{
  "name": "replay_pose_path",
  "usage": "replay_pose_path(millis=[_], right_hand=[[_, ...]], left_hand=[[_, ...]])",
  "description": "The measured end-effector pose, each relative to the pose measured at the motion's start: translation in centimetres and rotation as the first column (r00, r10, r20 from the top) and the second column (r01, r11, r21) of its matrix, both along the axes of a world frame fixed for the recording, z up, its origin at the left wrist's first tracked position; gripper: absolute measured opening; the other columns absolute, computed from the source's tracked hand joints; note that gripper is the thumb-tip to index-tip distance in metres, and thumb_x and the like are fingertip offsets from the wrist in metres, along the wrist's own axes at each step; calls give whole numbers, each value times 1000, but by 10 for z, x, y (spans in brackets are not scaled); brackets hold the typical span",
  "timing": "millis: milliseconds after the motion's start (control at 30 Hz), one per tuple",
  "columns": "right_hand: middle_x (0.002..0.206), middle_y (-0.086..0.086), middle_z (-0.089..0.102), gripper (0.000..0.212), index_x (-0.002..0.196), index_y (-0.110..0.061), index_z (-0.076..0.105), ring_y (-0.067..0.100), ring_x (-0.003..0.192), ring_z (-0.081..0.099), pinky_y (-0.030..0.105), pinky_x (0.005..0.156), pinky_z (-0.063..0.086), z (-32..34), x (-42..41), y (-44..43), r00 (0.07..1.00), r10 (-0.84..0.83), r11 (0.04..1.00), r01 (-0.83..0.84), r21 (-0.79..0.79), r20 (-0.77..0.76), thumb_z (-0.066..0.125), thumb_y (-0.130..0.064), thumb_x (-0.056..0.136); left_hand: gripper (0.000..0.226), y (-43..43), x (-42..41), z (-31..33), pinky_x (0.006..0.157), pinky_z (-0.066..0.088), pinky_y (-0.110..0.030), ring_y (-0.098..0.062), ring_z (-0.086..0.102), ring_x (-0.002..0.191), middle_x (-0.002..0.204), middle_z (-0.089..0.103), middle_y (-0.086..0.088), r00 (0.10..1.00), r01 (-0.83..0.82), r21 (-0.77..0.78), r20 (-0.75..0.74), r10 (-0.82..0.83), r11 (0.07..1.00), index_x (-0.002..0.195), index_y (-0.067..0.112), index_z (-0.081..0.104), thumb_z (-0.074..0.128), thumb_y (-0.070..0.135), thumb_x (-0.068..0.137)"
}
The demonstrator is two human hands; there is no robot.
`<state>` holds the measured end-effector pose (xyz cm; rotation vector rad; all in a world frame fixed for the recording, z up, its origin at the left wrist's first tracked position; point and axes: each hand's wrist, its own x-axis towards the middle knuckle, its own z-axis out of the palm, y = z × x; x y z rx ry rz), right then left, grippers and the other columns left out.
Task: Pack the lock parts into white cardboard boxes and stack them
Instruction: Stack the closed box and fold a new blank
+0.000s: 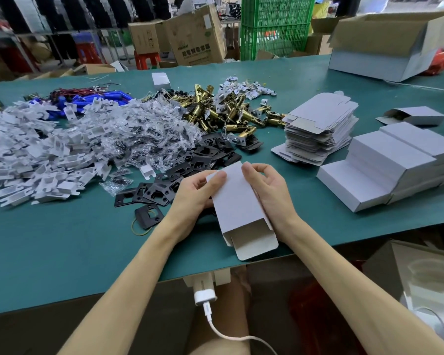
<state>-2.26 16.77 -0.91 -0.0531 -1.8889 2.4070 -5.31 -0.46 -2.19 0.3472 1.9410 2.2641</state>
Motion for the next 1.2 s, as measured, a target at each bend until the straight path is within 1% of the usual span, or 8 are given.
replay_pose_path(millis=[167, 300, 467, 600, 767, 867, 1033, 1200], right_hand=[[102, 20, 74, 67, 117, -7, 67, 24, 85, 67, 38, 77, 53, -1, -4, 1, 999, 16, 1000, -16, 1, 44, 51, -65, 87], [93, 5, 77, 67, 113, -8, 70, 17, 85, 72, 28, 74, 58, -2, -6, -1, 994, 113, 993, -112, -28, 9, 42, -65, 91], [103, 2, 78, 50, 109, -21, 58, 15, 91, 75, 27, 66, 51, -6, -4, -16, 986, 153, 911, -118, 396, -58, 45, -65, 90], [96, 9, 75, 48, 117, -11, 55, 18, 68, 72, 23, 51, 46, -3, -5, -8, 1000, 5, 997, -4, 74, -22, 46, -54, 97], [120, 20, 68, 41, 125, -9, 54, 28, 97, 75, 29, 75, 61, 1, -6, 2, 995, -66, 936, 86, -342, 69, 45, -44, 106], [122, 21, 69, 53, 131, -10, 55, 33, 107, 72, 36, 84, 61, 4, -5, 1, 996, -6, 907, 40, -419, 84, 40, -53, 104], [124, 19, 71, 57, 130, -8, 54, 34, 109, 71, 40, 80, 62, 6, -4, 4, 996, 23, 900, 14, -435, 81, 48, -55, 100], [114, 14, 72, 46, 140, -4, 49, 30, 103, 73, 37, 75, 61, 4, -5, 6, 994, -6, 885, 55, -462, 107, 61, -26, 101]], left_hand=[[43, -8, -5, 7, 77, 61, -31, -15, 67, 98, 110, 72, -3, 979, -201, 240, 32, 199, 950, 128, 11, 64, 66, 33, 92], [32, -27, -15, 9, 83, 59, -31, -13, 64, 103, 118, 69, -1, 938, -345, 478, 140, 318, 808, 139, 13, 58, 53, 17, 107], [29, -36, -17, 13, 77, 61, -25, -15, 66, 112, 121, 71, -1, 954, -299, 604, 202, 221, 739, 135, 19, 58, 45, 13, 110], [62, -23, -8, 18, 102, 53, -37, -15, 60, 120, 131, 64, -4, 989, -147, 385, 43, 141, 911, 149, 11, 49, 59, 26, 90], [47, -13, -3, 14, 101, 58, -42, -18, 65, 121, 135, 67, -6, 994, -89, 270, -30, 101, 959, 140, 13, 55, 61, 7, 94], [42, -9, 0, 11, 97, 60, -42, -20, 67, 119, 127, 74, 4, 993, -63, 187, -85, 80, 980, 129, 20, 61, 68, 10, 89], [39, -5, 1, 5, 89, 62, -36, -25, 63, 128, 150, 54, -2, 980, -12, -21, -197, 8, 1000, 118, 8, 65, 65, -19, 90], [24, -5, 1, 6, 93, 60, -34, -21, 70, 113, 122, 74, -6, 996, 52, 146, -73, -42, 988, 109, 13, 75, 60, -3, 100]])
